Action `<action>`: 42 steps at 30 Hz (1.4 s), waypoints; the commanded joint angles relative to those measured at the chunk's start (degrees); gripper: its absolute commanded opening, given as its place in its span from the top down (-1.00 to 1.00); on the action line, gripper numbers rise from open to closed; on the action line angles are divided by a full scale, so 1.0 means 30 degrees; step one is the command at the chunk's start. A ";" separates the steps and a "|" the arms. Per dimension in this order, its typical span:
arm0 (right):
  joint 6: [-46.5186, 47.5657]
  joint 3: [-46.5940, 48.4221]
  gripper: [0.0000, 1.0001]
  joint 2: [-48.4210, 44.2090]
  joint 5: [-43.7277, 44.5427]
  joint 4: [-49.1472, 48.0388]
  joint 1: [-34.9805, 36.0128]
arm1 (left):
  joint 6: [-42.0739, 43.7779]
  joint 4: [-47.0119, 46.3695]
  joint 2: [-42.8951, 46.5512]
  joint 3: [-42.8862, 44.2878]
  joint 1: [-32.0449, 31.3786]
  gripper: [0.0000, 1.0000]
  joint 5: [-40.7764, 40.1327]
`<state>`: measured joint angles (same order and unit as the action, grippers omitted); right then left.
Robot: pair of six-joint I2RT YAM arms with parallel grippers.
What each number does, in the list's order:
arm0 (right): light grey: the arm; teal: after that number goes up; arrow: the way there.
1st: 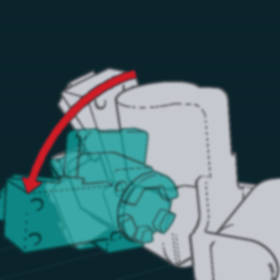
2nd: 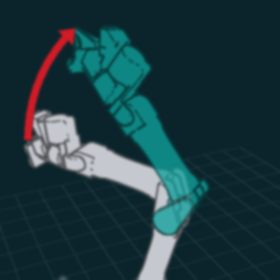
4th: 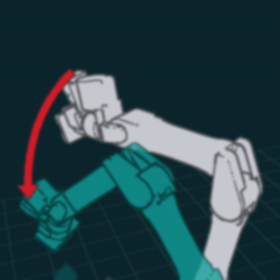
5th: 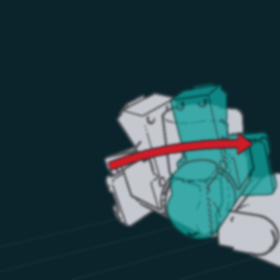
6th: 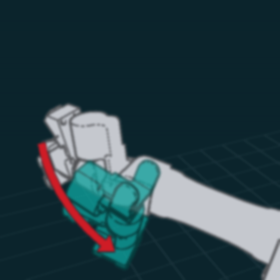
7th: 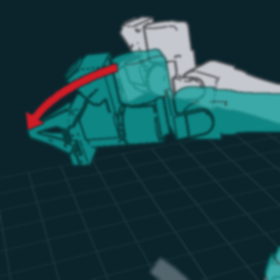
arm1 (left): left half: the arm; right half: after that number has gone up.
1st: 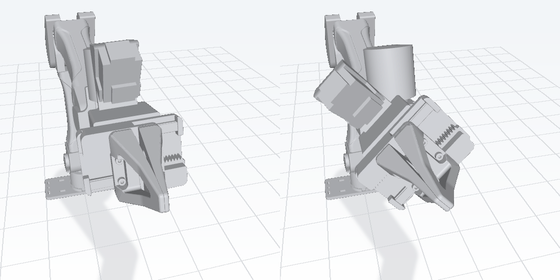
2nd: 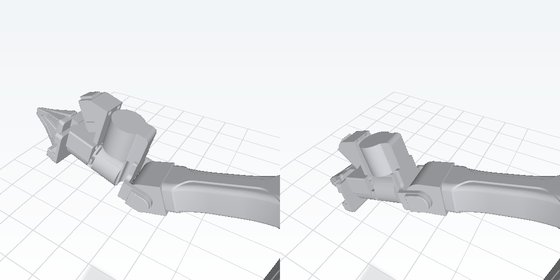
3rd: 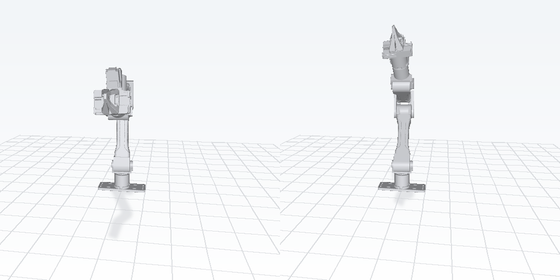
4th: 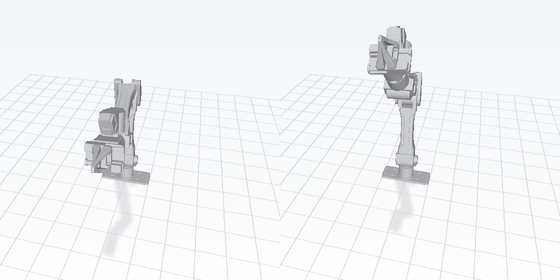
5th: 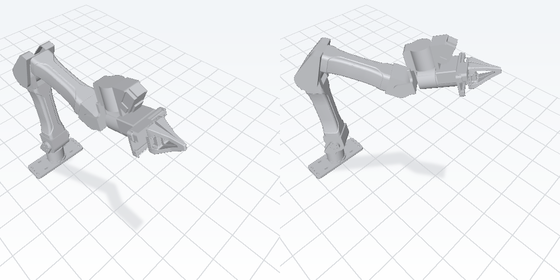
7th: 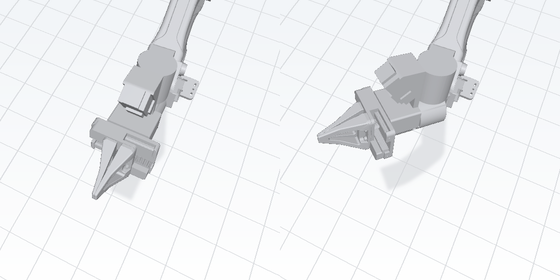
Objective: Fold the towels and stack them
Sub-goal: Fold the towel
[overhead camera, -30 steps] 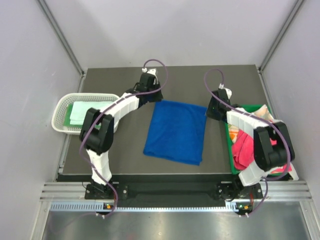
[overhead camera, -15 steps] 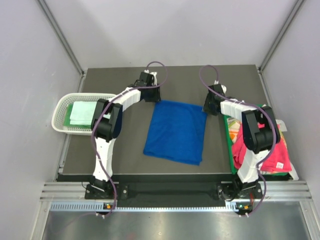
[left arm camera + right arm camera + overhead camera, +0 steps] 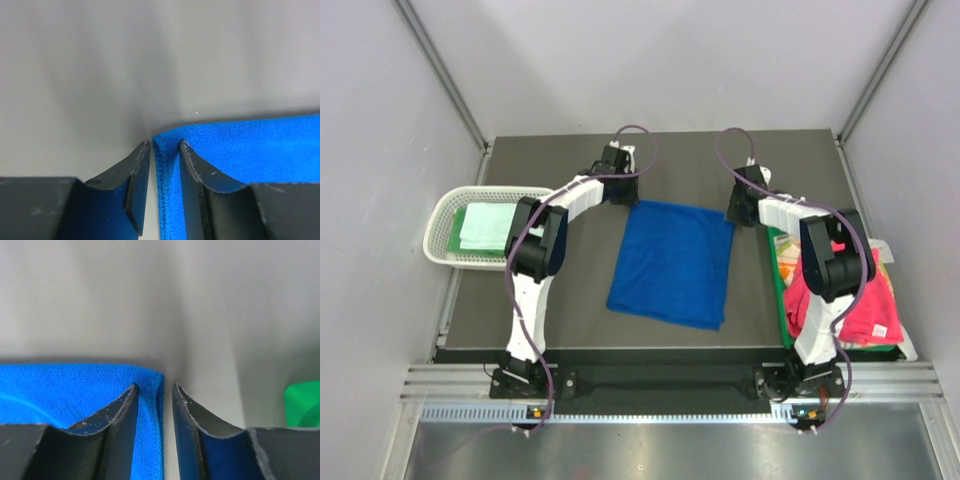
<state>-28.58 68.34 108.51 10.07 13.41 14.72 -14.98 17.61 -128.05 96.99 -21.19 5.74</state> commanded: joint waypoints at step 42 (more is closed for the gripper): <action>0.4192 0.7163 1.00 0.3411 -0.1039 -0.0922 -0.1449 | -0.2769 -0.7272 -0.1877 0.1652 0.2315 1.00 0.0926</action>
<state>-18.74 86.67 118.89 7.70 14.98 12.19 -22.46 1.76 -133.16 98.48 -16.69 7.99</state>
